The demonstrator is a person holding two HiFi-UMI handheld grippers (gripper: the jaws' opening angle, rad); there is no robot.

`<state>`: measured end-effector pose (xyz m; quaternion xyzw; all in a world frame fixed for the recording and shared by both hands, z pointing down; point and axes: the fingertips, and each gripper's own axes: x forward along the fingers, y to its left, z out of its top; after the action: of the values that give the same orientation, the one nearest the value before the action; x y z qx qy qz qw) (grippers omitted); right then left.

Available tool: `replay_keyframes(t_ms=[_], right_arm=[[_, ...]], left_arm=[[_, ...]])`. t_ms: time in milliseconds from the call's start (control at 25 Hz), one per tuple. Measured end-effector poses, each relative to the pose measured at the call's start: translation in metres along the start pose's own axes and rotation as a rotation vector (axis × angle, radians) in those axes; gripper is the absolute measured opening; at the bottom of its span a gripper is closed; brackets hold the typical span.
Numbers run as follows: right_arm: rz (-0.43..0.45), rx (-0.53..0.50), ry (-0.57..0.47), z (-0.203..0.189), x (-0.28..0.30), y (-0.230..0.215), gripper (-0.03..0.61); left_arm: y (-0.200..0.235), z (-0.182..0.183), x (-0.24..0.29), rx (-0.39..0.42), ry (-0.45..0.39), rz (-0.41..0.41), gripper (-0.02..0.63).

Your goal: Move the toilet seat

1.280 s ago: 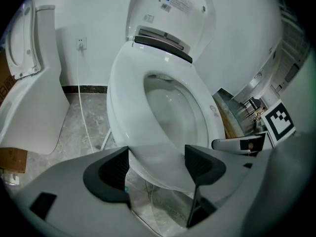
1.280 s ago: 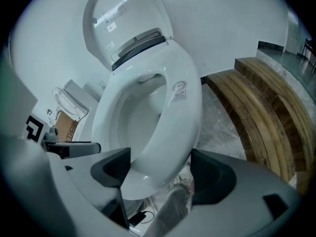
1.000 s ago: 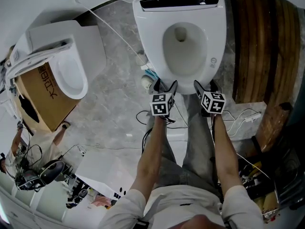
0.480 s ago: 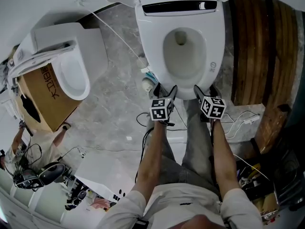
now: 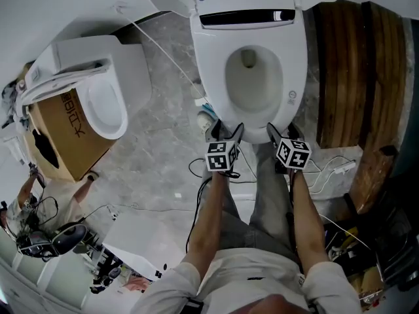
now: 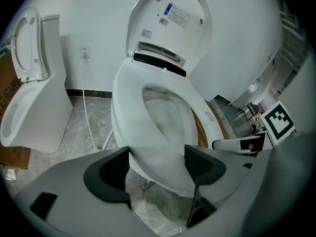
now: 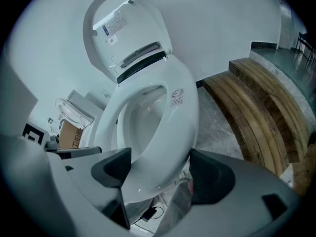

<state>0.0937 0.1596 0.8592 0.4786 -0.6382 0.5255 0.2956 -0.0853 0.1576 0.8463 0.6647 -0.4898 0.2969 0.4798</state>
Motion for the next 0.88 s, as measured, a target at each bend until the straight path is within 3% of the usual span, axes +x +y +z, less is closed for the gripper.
replay_keyframes(t_ms=[880], right_arm=[[0.046,0.080,-0.051,0.032,-0.064,0.027,0.380]], left_arm=[[-0.024,0.037,-0.059,-0.040,-0.093,-0.009,0.350]])
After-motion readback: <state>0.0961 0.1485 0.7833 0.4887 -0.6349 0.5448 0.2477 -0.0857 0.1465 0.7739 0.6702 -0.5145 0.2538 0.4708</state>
